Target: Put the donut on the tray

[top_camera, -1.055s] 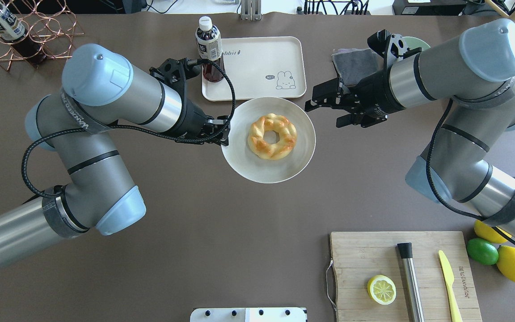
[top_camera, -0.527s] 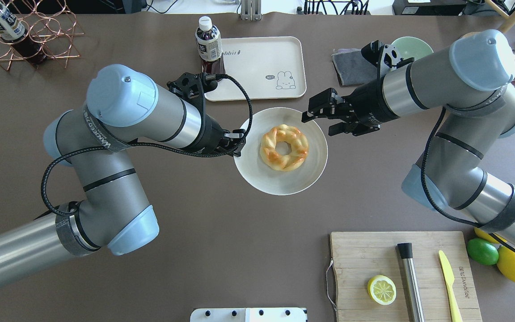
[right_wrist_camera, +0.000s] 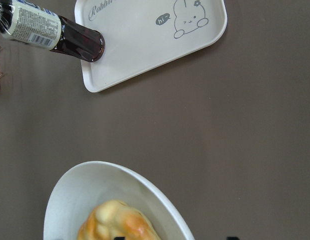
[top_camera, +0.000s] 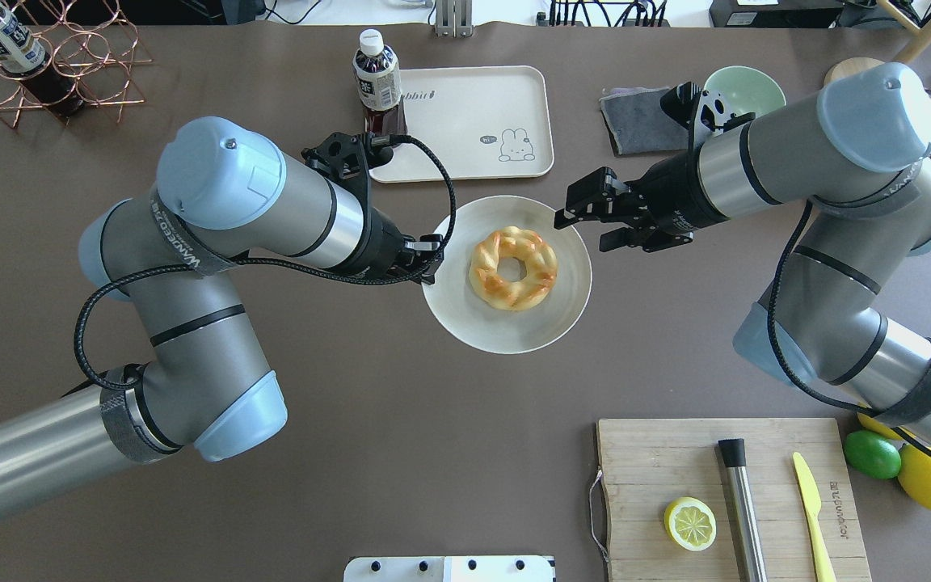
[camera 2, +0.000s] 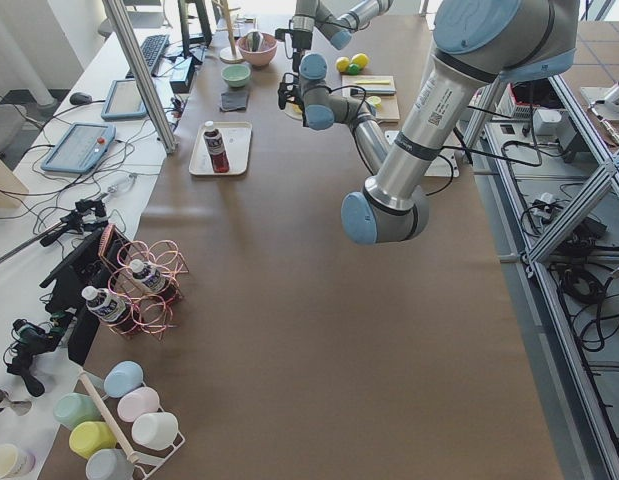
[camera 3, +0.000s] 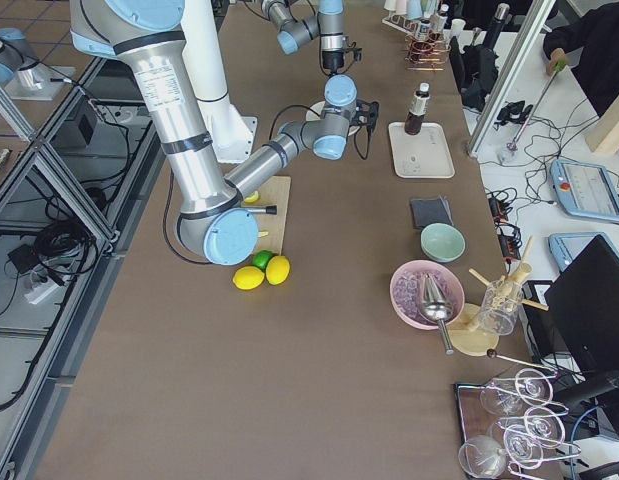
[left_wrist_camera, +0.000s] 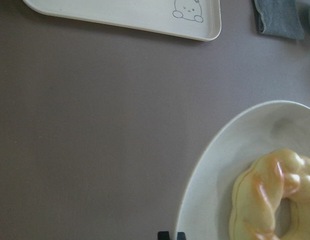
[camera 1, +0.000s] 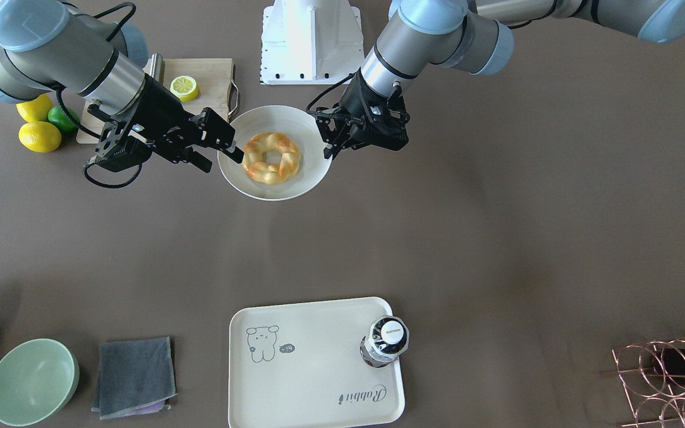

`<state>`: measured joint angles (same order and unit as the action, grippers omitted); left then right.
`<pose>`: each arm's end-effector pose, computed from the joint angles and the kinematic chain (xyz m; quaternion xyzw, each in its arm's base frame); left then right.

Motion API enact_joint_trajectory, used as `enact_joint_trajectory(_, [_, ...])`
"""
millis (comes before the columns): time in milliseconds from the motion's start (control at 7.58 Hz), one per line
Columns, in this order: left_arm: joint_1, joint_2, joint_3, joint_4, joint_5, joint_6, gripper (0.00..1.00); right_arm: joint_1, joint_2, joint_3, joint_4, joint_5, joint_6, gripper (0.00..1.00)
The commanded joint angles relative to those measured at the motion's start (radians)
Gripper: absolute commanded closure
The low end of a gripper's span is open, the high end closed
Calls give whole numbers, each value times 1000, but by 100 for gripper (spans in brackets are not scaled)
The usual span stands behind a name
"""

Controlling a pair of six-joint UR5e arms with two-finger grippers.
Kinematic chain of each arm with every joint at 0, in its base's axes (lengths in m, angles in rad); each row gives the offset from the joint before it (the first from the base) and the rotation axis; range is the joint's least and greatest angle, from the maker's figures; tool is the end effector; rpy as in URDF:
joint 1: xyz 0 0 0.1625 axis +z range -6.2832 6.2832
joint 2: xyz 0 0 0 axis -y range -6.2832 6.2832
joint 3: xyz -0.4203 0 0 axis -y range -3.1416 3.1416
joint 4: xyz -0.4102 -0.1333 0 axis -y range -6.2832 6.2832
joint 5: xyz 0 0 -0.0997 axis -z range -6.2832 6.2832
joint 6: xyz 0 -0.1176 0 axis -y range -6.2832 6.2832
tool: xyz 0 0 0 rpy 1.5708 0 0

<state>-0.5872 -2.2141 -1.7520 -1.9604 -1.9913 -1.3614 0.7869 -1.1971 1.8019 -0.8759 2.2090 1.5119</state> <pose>0.5072 -0.4400 0.1417 0.0584 0.5807 -0.0339 0.8113 -0.3849 -0.4756 0.2498 0.0080 -0.6264 0.0918 0.7740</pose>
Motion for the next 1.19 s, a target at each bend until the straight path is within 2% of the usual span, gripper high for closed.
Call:
enact_joint_trajectory(0, [-6, 1, 0, 0, -6, 2, 100, -6, -16, -4, 0, -3, -6, 27])
enact_joint_trajectory(527, [-11, -9, -1, -6, -6, -4, 100, -44, -33, -7, -1, -14, -7, 27])
enact_joint_trajectory(659, [-11, -9, -1, -6, -6, -4, 100, -43, -33, -4, -1, -14, 1, 37])
enact_joint_trajectory(791, [-11, -9, 0, -8, -4, -4, 100, -43, -33, 0, -1, -12, 2, 55])
enact_joint_trajectory(923, [-13, -9, 0, -8, -4, -4, 100, -41, -30, 17, -1, -11, 1, 61])
enact_joint_trajectory(1055, [-20, -7, 2, -5, -4, -2, 100, -38, -30, 36, -1, -8, 1, 62])
